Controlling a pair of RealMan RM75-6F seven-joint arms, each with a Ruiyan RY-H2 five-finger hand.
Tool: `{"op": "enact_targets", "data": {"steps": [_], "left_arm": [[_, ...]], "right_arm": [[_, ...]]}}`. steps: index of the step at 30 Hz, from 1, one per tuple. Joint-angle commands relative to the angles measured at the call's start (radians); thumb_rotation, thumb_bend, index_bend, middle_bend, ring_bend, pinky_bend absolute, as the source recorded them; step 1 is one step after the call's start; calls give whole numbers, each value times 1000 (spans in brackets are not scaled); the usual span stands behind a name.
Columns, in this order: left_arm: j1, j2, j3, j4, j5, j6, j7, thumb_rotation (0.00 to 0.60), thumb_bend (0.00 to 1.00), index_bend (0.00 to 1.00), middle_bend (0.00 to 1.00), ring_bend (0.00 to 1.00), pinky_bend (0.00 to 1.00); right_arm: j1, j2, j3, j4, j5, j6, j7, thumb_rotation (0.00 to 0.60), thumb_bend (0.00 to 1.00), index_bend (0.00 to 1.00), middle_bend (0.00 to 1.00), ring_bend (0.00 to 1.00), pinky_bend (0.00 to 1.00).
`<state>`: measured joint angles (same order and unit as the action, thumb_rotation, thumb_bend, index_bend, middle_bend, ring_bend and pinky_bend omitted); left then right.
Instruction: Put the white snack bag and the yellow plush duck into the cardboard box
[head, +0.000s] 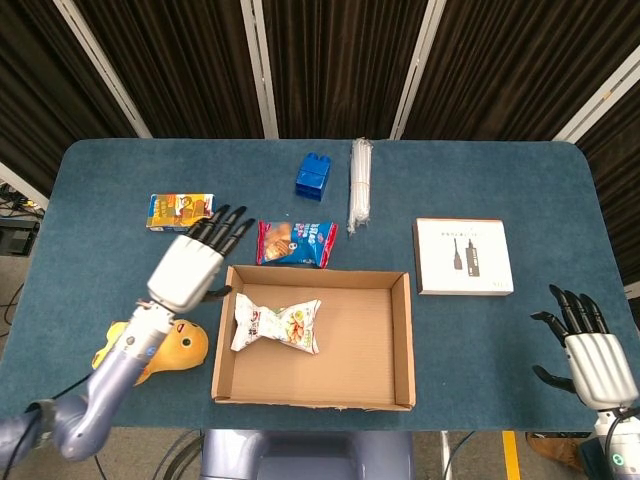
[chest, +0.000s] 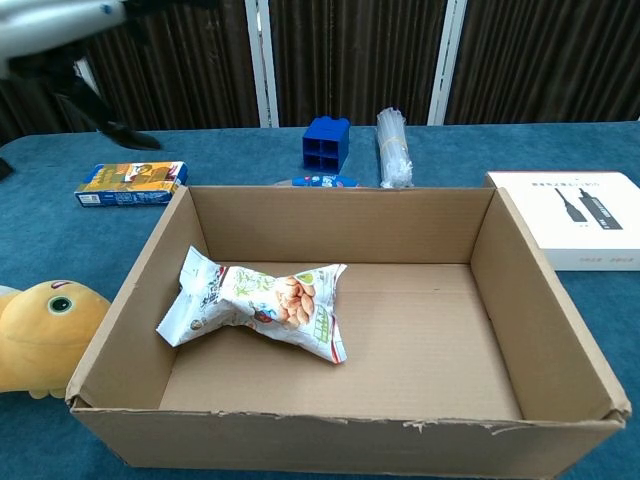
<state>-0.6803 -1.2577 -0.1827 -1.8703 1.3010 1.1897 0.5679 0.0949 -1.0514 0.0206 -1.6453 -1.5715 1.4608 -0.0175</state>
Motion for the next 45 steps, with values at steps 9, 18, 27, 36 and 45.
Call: {"op": "enact_targets", "data": {"steps": [9, 18, 27, 36, 45], "left_arm": [[148, 240, 129, -173, 78, 27, -97, 600, 0, 62, 0, 1, 238], [268, 241, 246, -158, 168, 84, -145, 600, 0, 73, 0, 4, 240], [328, 199, 288, -72, 168, 93, -133, 600, 0, 73, 0, 6, 243], [363, 132, 303, 12, 141, 69, -146, 600, 0, 73, 0, 6, 247], [366, 66, 301, 108, 109, 15, -159, 600, 1, 61, 0, 0, 248]], "right_arm": [[4, -7, -3, -4, -6, -7, -21, 600, 0, 286, 10, 0, 0], [5, -12, -5, -4, -11, -9, -31, 600, 0, 286, 10, 0, 0], [4, -14, -4, -4, -12, -5, -32, 600, 0, 286, 10, 0, 0], [4, -15, -5, -5, -16, -3, -33, 600, 0, 286, 9, 0, 0], [4, -15, -7, -2, -21, -1, -23, 600, 0, 287, 9, 0, 0]]}}
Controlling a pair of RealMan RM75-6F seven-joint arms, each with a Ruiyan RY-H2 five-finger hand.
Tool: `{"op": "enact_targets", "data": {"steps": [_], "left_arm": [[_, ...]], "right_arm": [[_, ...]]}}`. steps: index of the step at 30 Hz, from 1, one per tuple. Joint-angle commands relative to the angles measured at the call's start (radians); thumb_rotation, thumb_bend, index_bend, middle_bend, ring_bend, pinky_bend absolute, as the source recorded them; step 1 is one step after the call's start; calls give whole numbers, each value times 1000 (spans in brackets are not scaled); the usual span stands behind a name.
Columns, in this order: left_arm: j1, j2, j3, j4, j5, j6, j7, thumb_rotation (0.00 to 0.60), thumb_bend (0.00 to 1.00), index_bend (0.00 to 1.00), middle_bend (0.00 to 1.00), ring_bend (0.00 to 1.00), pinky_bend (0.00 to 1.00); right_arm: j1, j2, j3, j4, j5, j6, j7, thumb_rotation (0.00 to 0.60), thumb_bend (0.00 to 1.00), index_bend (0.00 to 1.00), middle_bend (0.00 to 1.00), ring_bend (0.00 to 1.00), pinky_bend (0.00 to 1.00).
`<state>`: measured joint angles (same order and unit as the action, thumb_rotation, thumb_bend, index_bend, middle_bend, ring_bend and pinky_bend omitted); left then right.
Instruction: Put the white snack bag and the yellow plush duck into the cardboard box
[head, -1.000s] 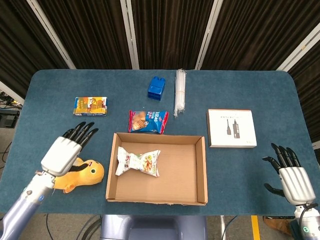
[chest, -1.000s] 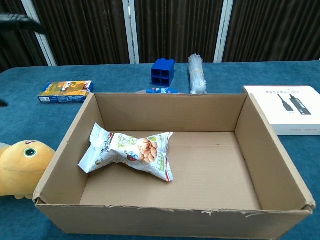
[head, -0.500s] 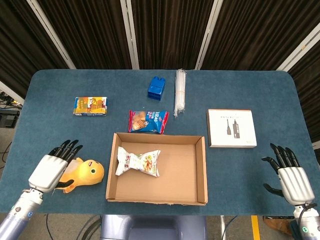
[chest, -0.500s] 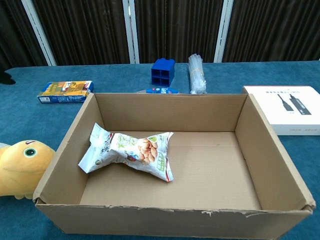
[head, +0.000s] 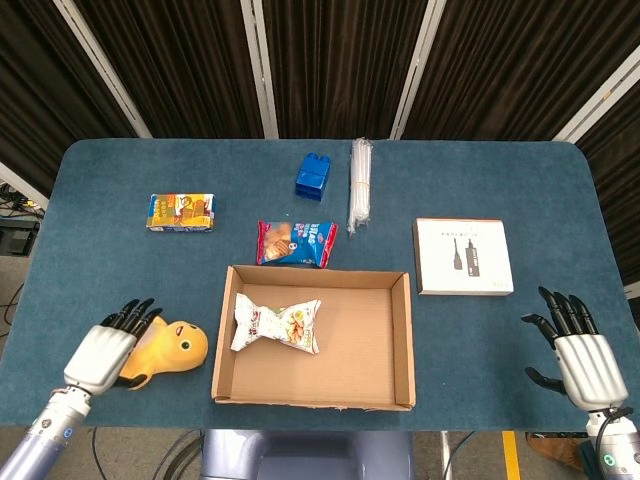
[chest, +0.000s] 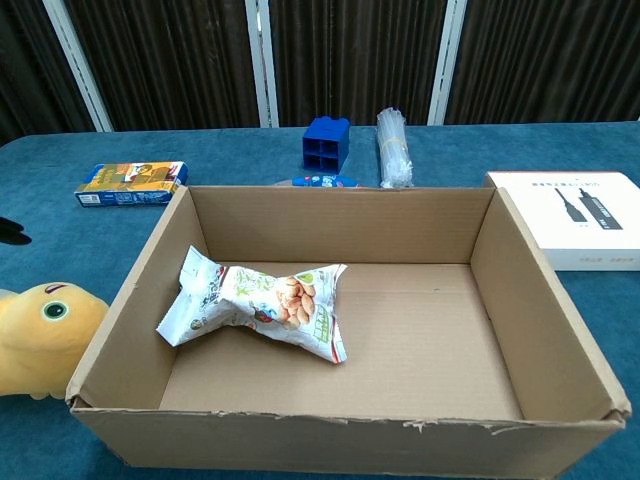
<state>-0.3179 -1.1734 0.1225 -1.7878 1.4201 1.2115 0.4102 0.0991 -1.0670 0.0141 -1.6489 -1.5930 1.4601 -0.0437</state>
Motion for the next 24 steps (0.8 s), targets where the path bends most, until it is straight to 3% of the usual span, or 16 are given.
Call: {"op": "enact_targets", "data": {"steps": [1, 12, 18, 24], "left_arm": [[4, -23, -7, 33, -14, -8, -1, 600, 2, 59, 0, 0, 248], [6, -63, -27, 105, -56, -45, -24, 600, 31, 60, 0, 6, 238], [4, -82, -37, 139, -55, -55, -54, 600, 59, 173, 48, 97, 275], [3, -105, -46, 170, -49, -58, -62, 600, 168, 299, 137, 219, 335]], "right_arm": [[0, 1, 0, 1, 0, 0, 4, 600, 0, 287, 9, 0, 0], [0, 1, -1, 4, -3, 3, 11, 600, 0, 287, 8, 0, 0], [-1, 1, -1, 5, -6, 6, 15, 600, 0, 287, 8, 0, 0], [-1, 2, -2, 6, -11, 7, 21, 600, 0, 287, 8, 0, 0]]}}
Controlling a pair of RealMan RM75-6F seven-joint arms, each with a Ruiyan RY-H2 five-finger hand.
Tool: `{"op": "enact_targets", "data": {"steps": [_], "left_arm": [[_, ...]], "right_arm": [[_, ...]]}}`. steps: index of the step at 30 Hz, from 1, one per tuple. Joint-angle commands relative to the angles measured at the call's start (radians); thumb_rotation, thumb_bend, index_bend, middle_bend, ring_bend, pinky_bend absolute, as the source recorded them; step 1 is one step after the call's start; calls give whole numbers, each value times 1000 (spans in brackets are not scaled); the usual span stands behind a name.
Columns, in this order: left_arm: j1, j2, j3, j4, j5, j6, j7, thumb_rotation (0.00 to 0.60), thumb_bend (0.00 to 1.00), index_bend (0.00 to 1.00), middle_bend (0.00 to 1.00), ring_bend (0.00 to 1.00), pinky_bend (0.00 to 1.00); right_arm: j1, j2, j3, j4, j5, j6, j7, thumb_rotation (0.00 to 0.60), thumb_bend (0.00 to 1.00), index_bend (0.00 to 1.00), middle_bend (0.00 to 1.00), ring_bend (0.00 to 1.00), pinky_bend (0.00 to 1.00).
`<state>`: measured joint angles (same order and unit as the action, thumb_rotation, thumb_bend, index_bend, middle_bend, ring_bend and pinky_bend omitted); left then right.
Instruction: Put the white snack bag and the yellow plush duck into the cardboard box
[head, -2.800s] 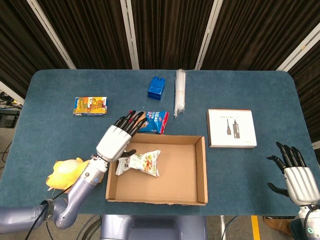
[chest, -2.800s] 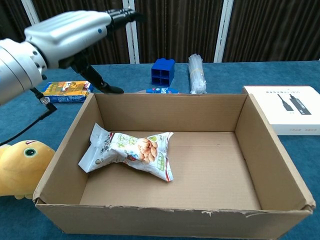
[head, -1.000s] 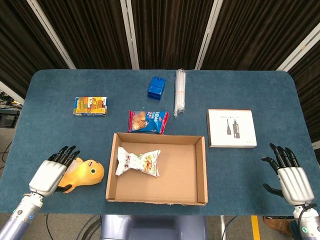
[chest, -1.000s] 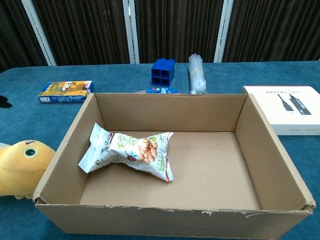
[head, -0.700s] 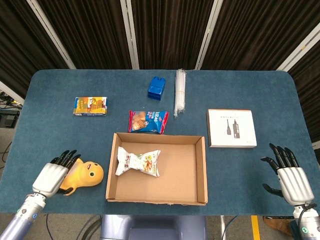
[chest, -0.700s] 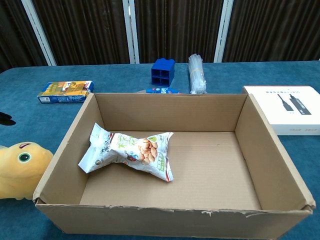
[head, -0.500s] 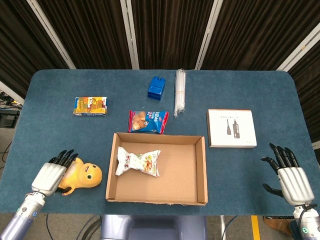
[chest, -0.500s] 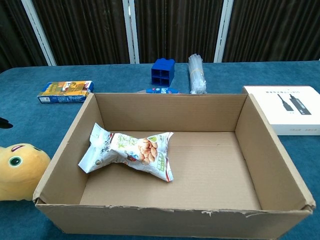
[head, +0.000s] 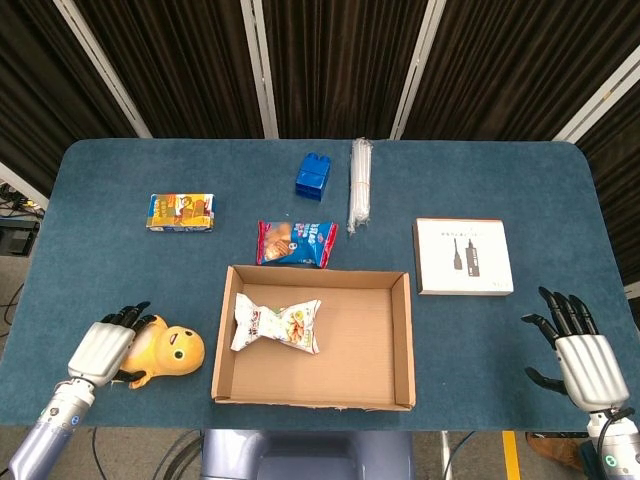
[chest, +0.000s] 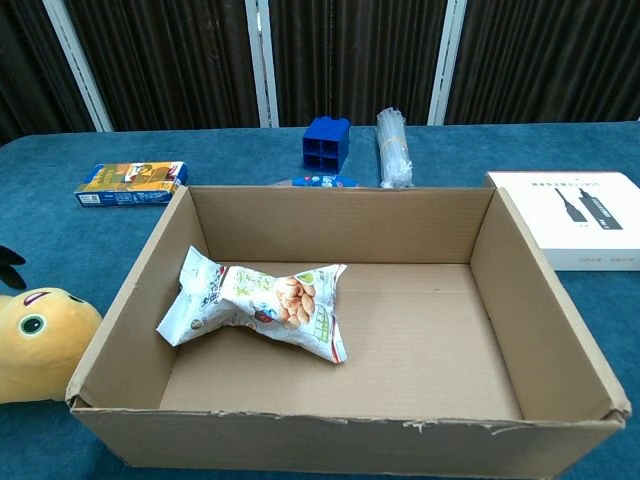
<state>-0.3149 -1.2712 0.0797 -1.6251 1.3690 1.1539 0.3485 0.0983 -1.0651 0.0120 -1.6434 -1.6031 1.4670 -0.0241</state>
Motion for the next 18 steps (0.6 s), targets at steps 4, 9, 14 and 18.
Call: {"op": "enact_targets", "data": {"steps": [4, 9, 14, 18], "left_arm": [[-2, -17, -8, 12, -3, -4, 21, 600, 289, 393, 229, 309, 365], [-5, -16, -11, -4, -21, -11, 68, 600, 488, 519, 345, 432, 404], [1, -10, -22, -39, -50, 9, 126, 600, 687, 634, 423, 512, 461], [10, 4, -31, -75, -62, 38, 156, 600, 708, 641, 438, 528, 481]], "right_arm": [[0, 1, 0, 1, -2, 2, 2, 600, 0, 287, 7, 0, 0], [0, 0, -1, 2, -2, 1, 4, 600, 0, 288, 7, 0, 0], [0, 0, -1, 2, -3, 1, 6, 600, 0, 287, 7, 0, 0], [0, 1, -1, 2, -3, 1, 6, 600, 0, 288, 7, 0, 0]]}}
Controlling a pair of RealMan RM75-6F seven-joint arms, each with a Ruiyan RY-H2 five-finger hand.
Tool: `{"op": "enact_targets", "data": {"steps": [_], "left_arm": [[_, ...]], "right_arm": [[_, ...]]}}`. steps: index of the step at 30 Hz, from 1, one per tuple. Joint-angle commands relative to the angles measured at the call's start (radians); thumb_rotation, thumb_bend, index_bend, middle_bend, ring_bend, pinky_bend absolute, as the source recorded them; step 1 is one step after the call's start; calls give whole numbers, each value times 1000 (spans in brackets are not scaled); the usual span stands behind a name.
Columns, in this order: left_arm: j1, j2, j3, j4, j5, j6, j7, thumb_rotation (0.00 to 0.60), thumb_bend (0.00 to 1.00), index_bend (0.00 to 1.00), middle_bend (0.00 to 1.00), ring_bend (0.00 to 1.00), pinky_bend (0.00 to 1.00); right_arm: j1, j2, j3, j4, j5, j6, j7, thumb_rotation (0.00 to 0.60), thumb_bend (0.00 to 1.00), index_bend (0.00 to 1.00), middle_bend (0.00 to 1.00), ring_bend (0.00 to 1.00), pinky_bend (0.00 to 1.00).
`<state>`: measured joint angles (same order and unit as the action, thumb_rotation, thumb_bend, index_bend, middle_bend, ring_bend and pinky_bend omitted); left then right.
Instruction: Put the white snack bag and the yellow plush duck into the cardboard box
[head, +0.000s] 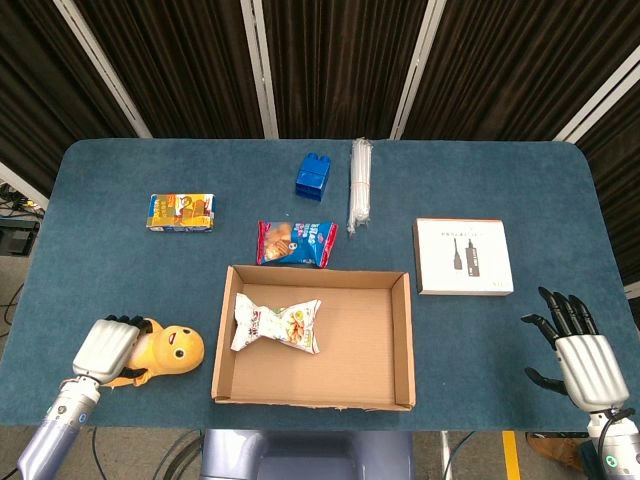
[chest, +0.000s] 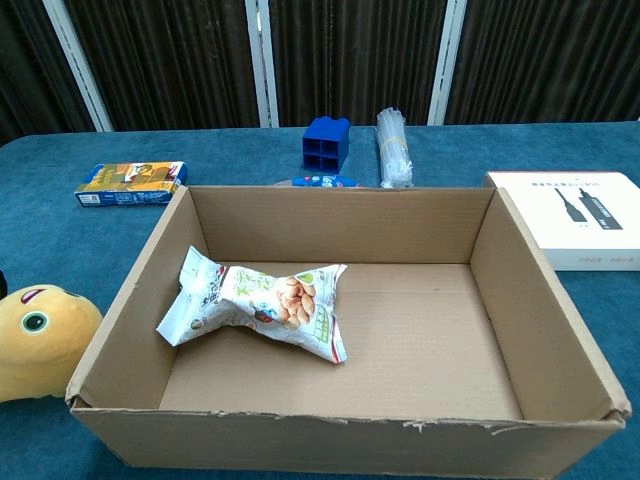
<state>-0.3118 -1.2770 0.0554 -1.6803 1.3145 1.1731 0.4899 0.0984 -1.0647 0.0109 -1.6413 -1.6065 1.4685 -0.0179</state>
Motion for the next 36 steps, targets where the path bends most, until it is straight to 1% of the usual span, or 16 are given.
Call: {"op": "enact_targets", "data": {"steps": [1, 6, 11, 15, 20, 25, 28, 33, 36], "left_arm": [[9, 14, -7, -28, -7, 24, 19, 600, 708, 642, 442, 531, 481], [22, 42, -19, -70, 29, 89, 38, 600, 708, 642, 453, 538, 481], [32, 90, -35, -141, 99, 162, 38, 600, 707, 641, 462, 540, 481], [28, 137, -53, -202, 144, 197, 52, 600, 708, 642, 471, 545, 481], [18, 184, -81, -264, 167, 216, 63, 600, 707, 642, 478, 549, 481], [-13, 212, -123, -311, 157, 196, 77, 600, 706, 642, 485, 553, 481], [-46, 210, -152, -327, 142, 168, 88, 600, 707, 643, 487, 553, 481], [-124, 177, -211, -336, 103, 99, 112, 600, 706, 645, 493, 553, 481], [-176, 140, -254, -339, 68, 60, 108, 600, 706, 646, 493, 553, 481]], "right_arm": [[0, 0, 0, 0, 0, 0, 0, 600, 0, 288, 7, 0, 0], [0, -1, 0, 0, 1, 0, -4, 600, 0, 288, 7, 0, 0], [1, -2, 0, -1, 1, -2, -7, 600, 0, 288, 7, 0, 0], [0, -1, 0, -2, 2, -1, -5, 600, 0, 288, 7, 0, 0], [1, 0, 1, 0, 4, -3, 0, 600, 0, 288, 7, 0, 0], [1, 0, 1, 1, 7, -5, 0, 600, 0, 288, 7, 0, 0], [1, -1, 2, 2, 10, -7, -1, 600, 0, 288, 7, 0, 0], [1, 0, 5, 4, 17, -8, 4, 600, 0, 288, 7, 0, 0], [0, 2, 7, 6, 22, -6, 11, 600, 0, 288, 7, 0, 0]]}}
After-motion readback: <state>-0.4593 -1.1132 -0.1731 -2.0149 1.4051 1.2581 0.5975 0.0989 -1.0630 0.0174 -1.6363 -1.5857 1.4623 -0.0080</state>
